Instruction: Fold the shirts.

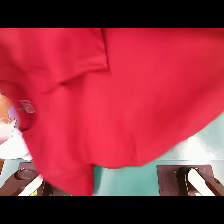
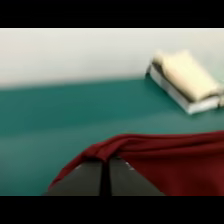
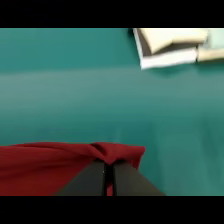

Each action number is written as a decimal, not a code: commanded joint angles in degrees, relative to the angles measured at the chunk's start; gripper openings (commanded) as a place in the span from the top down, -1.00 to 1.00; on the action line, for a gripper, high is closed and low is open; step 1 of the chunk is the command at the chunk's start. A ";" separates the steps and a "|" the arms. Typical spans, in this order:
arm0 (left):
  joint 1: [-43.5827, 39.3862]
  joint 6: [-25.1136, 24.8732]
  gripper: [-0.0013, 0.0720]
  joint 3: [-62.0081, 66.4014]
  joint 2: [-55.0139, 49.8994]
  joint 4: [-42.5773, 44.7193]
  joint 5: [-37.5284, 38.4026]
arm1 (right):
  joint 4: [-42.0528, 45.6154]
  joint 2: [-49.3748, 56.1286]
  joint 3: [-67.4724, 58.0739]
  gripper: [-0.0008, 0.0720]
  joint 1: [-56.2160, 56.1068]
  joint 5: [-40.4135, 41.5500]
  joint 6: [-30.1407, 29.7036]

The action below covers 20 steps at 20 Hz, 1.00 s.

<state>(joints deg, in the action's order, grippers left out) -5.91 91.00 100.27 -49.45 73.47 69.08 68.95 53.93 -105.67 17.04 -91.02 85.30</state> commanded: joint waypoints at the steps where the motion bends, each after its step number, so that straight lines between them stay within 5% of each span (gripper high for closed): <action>1: 0.07 0.00 0.90 -14.14 -7.50 0.44 0.55 | 0.28 7.02 9.20 0.94 -2.80 -2.97 0.81; 6: 0.07 -1.46 0.90 -19.96 -24.52 -0.20 -9.38 | 0.31 23.34 17.22 0.94 -9.90 1.16 0.81; 12: 0.13 -1.70 0.91 -14.12 -39.93 -0.15 -20.92 | 0.02 41.83 4.61 0.94 -12.33 11.47 0.11; 16: 0.48 -5.18 0.91 -9.86 -42.40 -0.02 -18.58 | 0.11 45.62 -1.70 0.94 -12.07 10.25 -0.94; 20: 2.58 -6.25 0.90 -10.75 -42.40 -0.13 -2.23 | 0.24 41.13 7.85 0.94 -12.17 8.33 -4.85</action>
<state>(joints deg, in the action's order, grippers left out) -4.47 86.02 89.69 -91.11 73.08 56.95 69.01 96.60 -102.19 4.99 -81.97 82.85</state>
